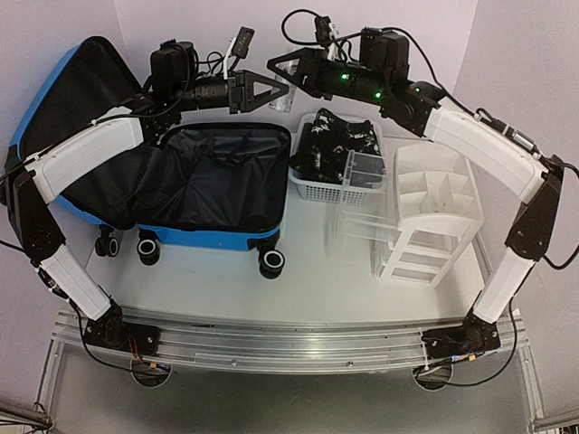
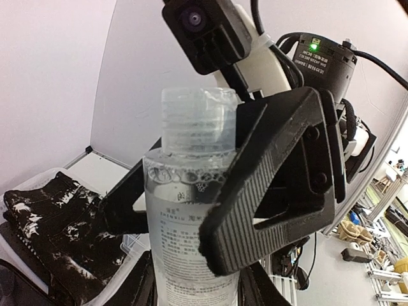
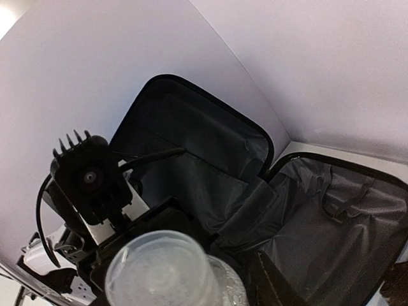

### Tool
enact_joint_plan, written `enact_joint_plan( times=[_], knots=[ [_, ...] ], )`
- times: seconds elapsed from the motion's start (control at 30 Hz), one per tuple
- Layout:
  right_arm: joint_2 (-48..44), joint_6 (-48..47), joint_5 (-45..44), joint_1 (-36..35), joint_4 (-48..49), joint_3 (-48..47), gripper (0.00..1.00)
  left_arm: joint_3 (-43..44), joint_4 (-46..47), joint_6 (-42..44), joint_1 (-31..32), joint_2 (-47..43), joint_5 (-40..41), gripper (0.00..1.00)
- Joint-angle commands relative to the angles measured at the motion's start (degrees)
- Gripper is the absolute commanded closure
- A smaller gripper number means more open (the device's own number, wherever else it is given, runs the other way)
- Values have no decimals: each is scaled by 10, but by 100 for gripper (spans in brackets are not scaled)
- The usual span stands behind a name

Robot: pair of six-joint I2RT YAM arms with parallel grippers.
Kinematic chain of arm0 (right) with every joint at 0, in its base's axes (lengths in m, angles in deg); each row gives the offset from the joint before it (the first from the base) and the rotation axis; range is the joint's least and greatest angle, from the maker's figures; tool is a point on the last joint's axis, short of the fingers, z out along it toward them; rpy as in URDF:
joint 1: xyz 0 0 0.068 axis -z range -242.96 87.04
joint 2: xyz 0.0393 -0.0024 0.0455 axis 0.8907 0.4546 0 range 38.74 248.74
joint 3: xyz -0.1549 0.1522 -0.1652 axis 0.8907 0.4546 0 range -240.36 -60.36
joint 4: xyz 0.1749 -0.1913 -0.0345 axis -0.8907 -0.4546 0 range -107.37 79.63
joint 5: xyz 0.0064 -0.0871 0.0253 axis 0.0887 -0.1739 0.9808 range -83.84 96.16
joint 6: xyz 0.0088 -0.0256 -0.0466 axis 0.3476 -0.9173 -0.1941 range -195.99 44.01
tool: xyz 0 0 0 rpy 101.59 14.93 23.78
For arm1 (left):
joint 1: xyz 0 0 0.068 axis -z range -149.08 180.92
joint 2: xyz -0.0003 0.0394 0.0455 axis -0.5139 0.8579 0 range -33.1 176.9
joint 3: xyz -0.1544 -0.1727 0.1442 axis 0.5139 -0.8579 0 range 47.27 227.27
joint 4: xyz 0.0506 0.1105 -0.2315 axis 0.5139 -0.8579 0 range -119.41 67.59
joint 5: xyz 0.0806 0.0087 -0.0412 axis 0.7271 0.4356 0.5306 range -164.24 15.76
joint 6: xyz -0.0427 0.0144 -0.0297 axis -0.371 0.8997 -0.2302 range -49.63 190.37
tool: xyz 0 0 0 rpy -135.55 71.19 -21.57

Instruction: Open, take out, and arrange the luggage

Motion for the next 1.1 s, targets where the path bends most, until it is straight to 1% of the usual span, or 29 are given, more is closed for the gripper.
enact_joint_plan(
  times=[0.0, 0.03, 0.07, 0.1, 0.13, 0.17, 0.23, 0.27, 0.3, 0.33, 0.4, 0.47, 0.53, 0.6, 0.77, 0.87, 0.93, 1.03, 1.07],
  knots=[
    [-8, -9, -16, -1, 17, -8, 83, 13, 20, 7, 0, -26, -16, 100],
    [-14, -11, -25, -1, 17, 1, 94, 11, 18, 8, 0, -28, -15, 100],
    [-21, -13, -33, -1, 17, 9, 100, 7, 16, 10, 0, -31, -14, 99],
    [-31, -19, -42, -1, 16, 19, 100, 2, 14, 12, 0, -34, -13, 96],
    [-40, -26, -51, 0, 13, 27, 100, -4, 11, 13, 0, -37, -12, 88],
    [-48, -32, -58, 0, 9, 33, 100, -9, 7, 14, 0, -39, -11, 71],
    [-58, -48, -92, 0, -49, 25, 100, -18, -2, 16, 0, -44, -2, 31],
    [-60, -59, -117, 0, -101, 9, 100, -23, -9, 21, -1, -48, 6, 16],
    [-60, -72, -140, 1, -160, -8, 100, -27, -15, 27, -1, -53, 18, 3],
    [-60, -81, -180, 1, -213, -20, 100, -32, -21, 38, -2, -60, 33, 1],
    [-55, -76, -253, 4, -345, -49, 100, -48, -30, 53, -8, -73, 57, 0],
    [-51, -42, -311, 8, -460, -62, 100, -65, -43, 66, -13, -87, 82, 0],
    [-52, 7, -341, 14, -544, -54, 100, -79, -64, 75, -16, -100, 108, 0],
    [-56, 49, -342, 22, -596, -32, 100, -90, -77, 80, -18, -107, 127, 0],
    [-64, 137, -332, 31, -619, 30, 100, -112, -77, 75, -18, -117, 138, 0],
    [-53, 165, -314, 39, -617, 56, 97, -125, -81, 68, -18, -123, 155, 0],
    [-42, 172, -302, 46, -614, 60, 94, -136, -97, 61, -18, -127, 190, 0],
    [-19, 172, -290, 50, -609, 53, 91, -159, -134, 40, -18, -136, 273, 0],
    [-11, 170, -286, 52, -609, 50, 89, -170, -147, 39, -18, -139, 296, 1]
  ],
)
